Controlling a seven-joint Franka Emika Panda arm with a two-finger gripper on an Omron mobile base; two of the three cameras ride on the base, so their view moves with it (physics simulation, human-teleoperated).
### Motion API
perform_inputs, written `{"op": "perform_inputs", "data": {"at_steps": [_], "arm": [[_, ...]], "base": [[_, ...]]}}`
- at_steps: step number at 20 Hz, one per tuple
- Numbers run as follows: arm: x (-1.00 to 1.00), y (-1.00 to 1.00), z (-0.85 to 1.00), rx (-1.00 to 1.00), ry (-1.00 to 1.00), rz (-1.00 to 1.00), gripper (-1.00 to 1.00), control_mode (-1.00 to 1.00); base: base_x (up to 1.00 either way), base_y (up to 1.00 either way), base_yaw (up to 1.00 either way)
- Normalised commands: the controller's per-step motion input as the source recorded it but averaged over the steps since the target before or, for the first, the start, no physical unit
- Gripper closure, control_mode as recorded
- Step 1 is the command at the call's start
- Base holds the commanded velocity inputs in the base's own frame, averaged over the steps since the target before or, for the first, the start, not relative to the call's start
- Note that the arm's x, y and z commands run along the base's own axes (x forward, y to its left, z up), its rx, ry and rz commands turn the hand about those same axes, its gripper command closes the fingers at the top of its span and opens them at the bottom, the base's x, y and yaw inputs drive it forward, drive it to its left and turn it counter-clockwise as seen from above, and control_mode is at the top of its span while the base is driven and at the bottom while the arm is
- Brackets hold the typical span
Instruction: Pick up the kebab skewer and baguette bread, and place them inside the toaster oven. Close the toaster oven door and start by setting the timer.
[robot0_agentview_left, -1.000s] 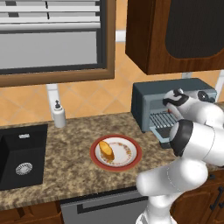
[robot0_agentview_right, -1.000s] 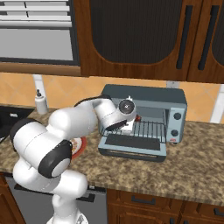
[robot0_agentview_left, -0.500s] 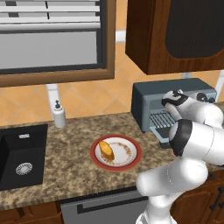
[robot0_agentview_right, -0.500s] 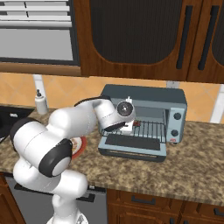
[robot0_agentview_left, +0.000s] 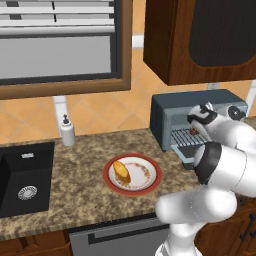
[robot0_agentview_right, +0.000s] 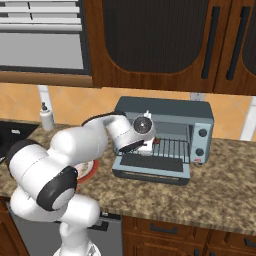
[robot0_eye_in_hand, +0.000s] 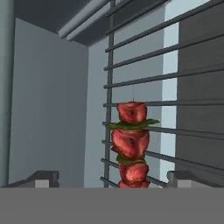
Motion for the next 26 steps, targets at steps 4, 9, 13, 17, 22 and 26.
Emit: {"op": "perform_inputs", "data": {"at_steps": [4,9,13,17,22,26], "arm": [[-1.0,-0.02,0.28,-0.05,0.05,0.0,-1.0,-1.0],[-0.69,0.73,0.43,-0.13,0.14,0.18,-1.0,-1.0],[-0.41,1.0,0.34,-0.17,0.26,0.42,-1.0,-1.0],[-0.46,1.0,0.03,-0.15,0.28,0.66,-1.0,-1.0],[-0.43,1.0,-0.09,-0.09,0.21,0.78,-1.0,-1.0],[-0.25,1.0,-0.2,-0.07,0.19,0.74,-1.0,-1.0]], "base": [[0.0,0.0,0.0],[0.0,0.0,0.0],[0.0,0.0,0.0],[0.0,0.0,0.0],[0.0,0.0,0.0],[0.0,0.0,0.0]]}}
